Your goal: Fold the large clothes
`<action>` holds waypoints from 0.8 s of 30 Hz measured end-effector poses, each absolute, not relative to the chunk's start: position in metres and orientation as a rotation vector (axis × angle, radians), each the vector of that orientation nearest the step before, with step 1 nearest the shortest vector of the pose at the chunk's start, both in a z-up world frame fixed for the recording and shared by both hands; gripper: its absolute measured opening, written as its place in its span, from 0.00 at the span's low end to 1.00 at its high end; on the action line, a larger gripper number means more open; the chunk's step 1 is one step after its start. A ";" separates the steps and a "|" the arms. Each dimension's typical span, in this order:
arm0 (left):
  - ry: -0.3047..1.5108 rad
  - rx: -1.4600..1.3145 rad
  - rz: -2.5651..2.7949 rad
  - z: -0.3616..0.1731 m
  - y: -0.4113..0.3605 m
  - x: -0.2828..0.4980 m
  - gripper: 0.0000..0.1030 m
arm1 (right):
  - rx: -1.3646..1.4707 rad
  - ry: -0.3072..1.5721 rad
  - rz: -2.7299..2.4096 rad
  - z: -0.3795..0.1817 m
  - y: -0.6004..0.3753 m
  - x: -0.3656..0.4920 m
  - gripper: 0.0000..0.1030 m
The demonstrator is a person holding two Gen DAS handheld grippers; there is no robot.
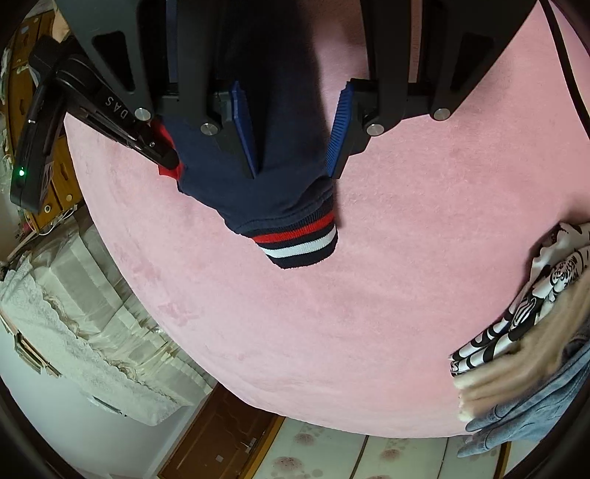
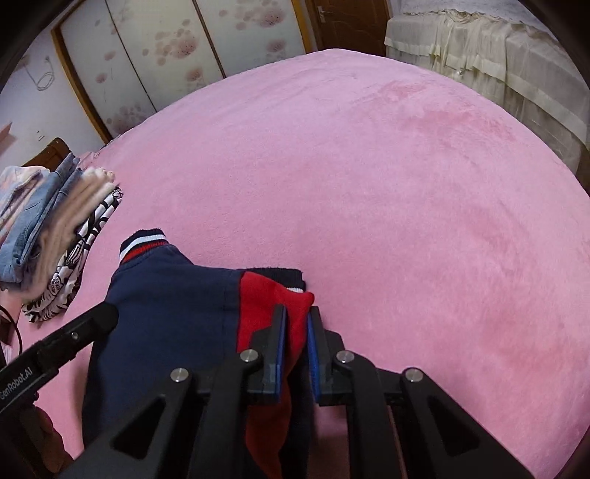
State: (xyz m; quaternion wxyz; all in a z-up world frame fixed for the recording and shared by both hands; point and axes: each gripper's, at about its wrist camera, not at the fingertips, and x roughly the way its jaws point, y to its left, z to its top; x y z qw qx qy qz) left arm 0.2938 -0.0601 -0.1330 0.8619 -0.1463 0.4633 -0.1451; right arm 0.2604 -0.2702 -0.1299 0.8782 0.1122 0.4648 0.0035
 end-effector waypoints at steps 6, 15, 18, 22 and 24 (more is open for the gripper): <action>0.998 -0.292 -0.283 -0.126 -0.057 0.287 0.46 | 0.255 0.947 0.022 -0.111 -0.271 0.253 0.14; 1.029 -0.263 -0.268 -0.109 -0.058 0.261 0.65 | 0.275 0.942 0.047 -0.084 -0.267 0.220 0.14; 1.037 -0.239 -0.255 -0.100 -0.057 0.246 0.68 | 0.258 0.958 0.027 -0.076 -0.265 0.206 0.25; 1.063 -0.216 -0.258 -0.091 -0.056 0.227 0.68 | 0.244 0.950 0.044 -0.065 -0.261 0.183 0.35; 1.082 -0.208 -0.265 -0.088 -0.055 0.218 0.68 | 0.240 0.943 0.048 -0.061 -0.260 0.171 0.46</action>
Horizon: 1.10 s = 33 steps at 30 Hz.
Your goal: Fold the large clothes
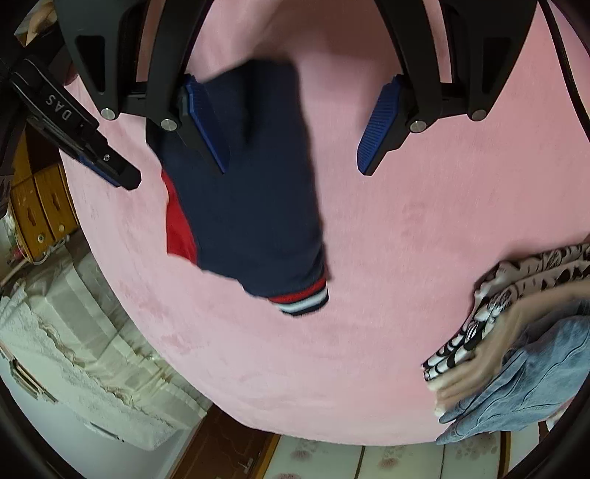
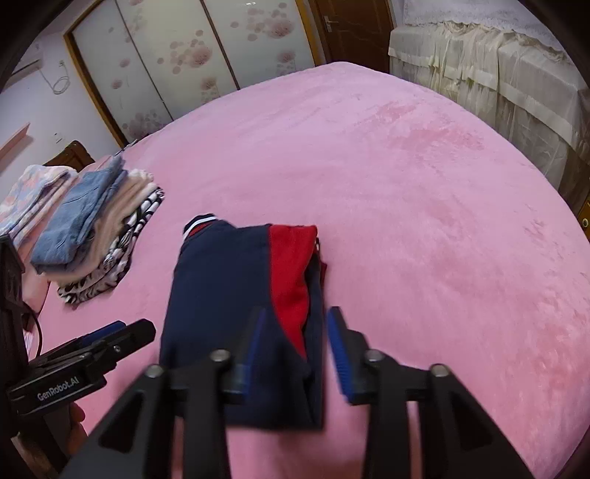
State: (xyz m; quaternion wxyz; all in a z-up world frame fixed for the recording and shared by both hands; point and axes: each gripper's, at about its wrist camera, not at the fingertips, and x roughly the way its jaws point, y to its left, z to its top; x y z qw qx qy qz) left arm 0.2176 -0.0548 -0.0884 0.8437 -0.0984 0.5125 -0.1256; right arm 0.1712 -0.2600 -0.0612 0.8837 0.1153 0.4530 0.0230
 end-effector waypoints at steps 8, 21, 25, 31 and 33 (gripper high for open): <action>1.125 -0.202 -0.292 -0.082 -0.045 0.182 0.75 | 0.129 0.978 0.082 -0.065 -0.251 0.134 0.57; 1.260 -0.237 -0.444 -0.107 -0.050 0.196 0.75 | 0.365 1.129 0.230 -0.092 -0.292 0.165 0.58; 1.299 -0.311 -0.482 -0.124 -0.049 0.214 0.75 | 0.436 1.173 0.317 -0.105 -0.294 0.191 0.58; 1.276 -0.406 -0.524 -0.140 -0.046 0.240 0.75 | 0.536 1.226 0.374 -0.131 -0.294 0.229 0.58; 1.283 -0.442 -0.540 -0.149 -0.045 0.247 0.75 | 0.604 1.243 0.418 -0.146 -0.293 0.239 0.58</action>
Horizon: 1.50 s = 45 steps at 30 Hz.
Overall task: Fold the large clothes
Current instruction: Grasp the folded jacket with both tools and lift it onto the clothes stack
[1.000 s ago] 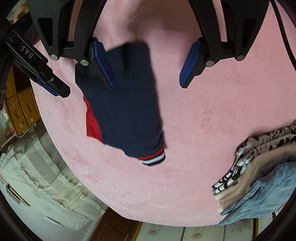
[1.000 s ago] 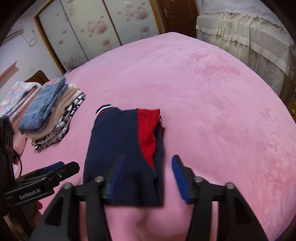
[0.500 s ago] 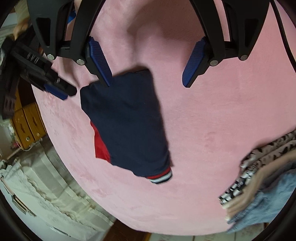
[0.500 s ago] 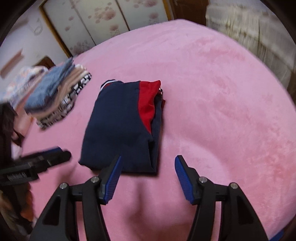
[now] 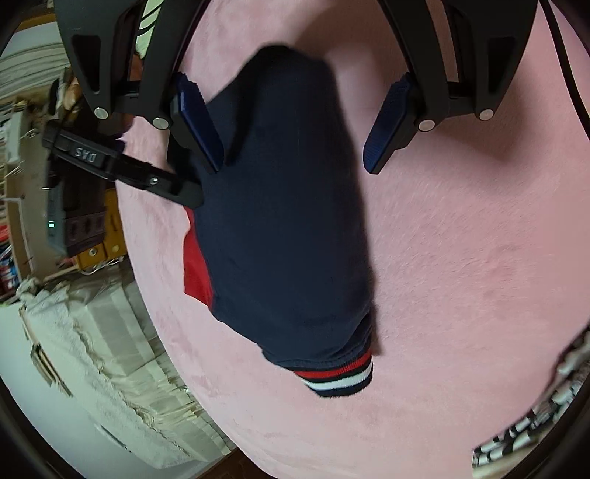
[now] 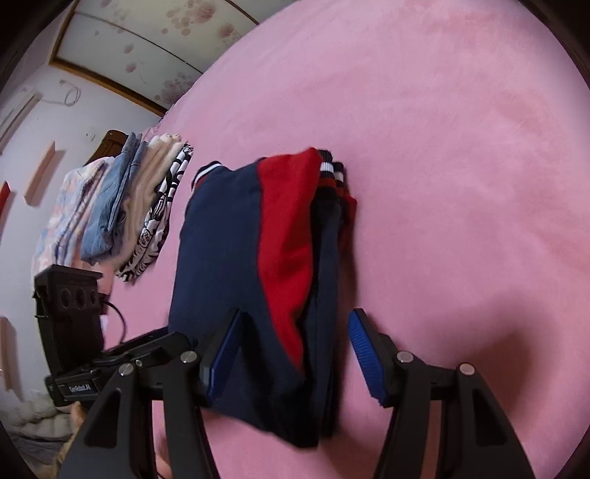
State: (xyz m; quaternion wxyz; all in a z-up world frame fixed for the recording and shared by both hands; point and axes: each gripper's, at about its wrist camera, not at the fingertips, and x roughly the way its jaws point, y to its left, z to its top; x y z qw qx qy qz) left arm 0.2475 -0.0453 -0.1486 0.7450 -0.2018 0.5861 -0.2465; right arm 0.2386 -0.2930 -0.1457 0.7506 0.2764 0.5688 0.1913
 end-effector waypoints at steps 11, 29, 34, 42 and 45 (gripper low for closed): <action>1.251 -0.513 -0.564 -0.172 -0.051 0.257 0.61 | 0.733 1.161 0.532 -0.159 -0.290 0.243 0.31; 1.164 -0.369 -0.553 -0.067 0.020 0.179 0.47 | 0.619 1.071 0.526 -0.067 -0.206 0.170 0.24; 1.124 -0.357 -0.507 -0.030 0.077 0.155 0.47 | 0.592 1.039 0.598 -0.040 -0.155 0.161 0.24; 1.059 -0.356 -0.421 0.012 0.159 0.144 0.47 | 0.575 1.016 0.683 -0.010 -0.076 0.172 0.24; 1.055 -0.356 -0.408 0.025 0.188 0.153 0.47 | 0.561 1.005 0.696 0.002 -0.050 0.185 0.24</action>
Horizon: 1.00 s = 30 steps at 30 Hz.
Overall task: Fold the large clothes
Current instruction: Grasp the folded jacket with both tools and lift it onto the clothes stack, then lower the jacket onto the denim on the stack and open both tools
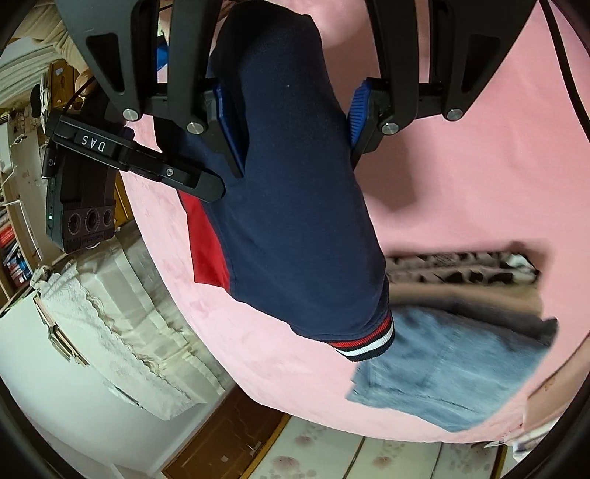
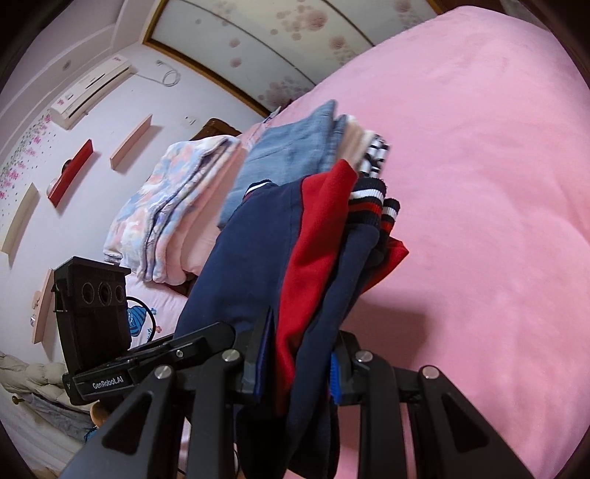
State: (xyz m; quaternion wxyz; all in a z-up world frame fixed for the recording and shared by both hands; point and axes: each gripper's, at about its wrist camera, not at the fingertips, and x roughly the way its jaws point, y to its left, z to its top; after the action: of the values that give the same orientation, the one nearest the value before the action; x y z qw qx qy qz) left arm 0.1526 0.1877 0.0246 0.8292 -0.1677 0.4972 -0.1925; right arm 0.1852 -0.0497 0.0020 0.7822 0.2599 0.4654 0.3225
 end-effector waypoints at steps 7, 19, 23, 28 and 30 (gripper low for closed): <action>1.020 -0.255 -0.395 0.066 0.228 0.222 0.47 | 0.590 0.974 0.713 0.028 -0.005 0.257 0.24; 0.992 -0.233 -0.344 0.077 0.327 0.396 0.50 | 0.544 0.904 0.663 0.029 0.080 0.405 0.25; 1.024 -0.197 -0.271 0.039 0.334 0.430 0.53 | 0.527 0.957 0.590 -0.006 0.095 0.432 0.27; 1.039 -0.196 -0.197 0.004 0.330 0.438 0.73 | 0.470 1.013 0.527 -0.025 0.095 0.434 0.43; 1.023 -0.221 -0.188 0.006 0.332 0.434 0.74 | 0.423 0.988 0.524 -0.015 0.092 0.427 0.49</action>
State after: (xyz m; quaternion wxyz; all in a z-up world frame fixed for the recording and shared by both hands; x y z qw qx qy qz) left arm 0.4339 0.3319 0.0055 0.8618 -0.1055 0.4879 -0.0897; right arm 0.4272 0.0917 -0.0152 0.8266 0.1993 0.4650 0.2466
